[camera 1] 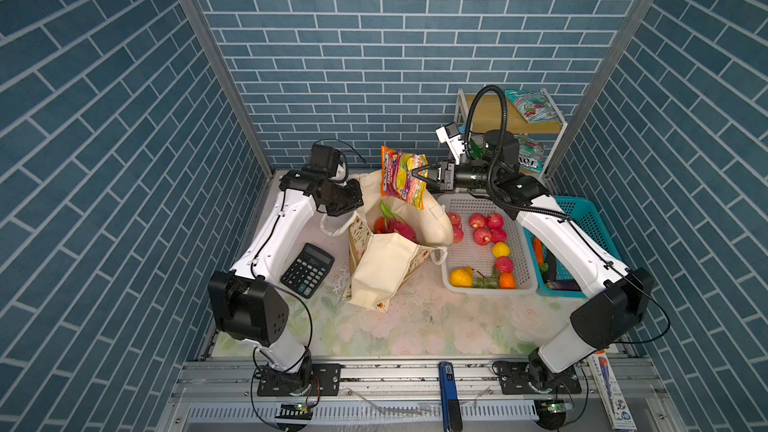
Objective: Place the food into the grocery bag and tie it
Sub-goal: 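Lift the orange snack bag and carry it over the tote bag with the right gripper, then lower the orange snack bag into the tote and open the right gripper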
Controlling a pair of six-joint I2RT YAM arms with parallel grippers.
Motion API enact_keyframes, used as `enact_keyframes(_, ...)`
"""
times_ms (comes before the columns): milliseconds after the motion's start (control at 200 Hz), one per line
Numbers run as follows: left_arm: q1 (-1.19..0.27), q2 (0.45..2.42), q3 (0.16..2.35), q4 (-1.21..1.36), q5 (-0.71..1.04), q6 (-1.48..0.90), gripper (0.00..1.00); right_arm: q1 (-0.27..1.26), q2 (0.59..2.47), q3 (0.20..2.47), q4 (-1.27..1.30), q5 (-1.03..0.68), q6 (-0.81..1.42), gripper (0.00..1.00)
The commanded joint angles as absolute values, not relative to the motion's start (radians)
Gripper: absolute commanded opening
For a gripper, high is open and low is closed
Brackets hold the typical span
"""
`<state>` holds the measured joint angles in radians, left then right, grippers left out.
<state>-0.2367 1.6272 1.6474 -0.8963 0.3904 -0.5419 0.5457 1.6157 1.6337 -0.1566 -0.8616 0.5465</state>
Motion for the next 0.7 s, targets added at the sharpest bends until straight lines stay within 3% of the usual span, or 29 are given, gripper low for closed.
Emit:
enact_keyframes(0,-0.249,1.638,1.663,-0.934,0.405,-0.527,0.04,0.568,1.626,1.624,-0.152,-0.887,0.475,0.00)
enact_keyframes(695,-0.250,1.635,1.652,-0.916,0.408,-0.530,0.04,0.634,1.737,1.592,-0.357,-0.811,0.237,0.00)
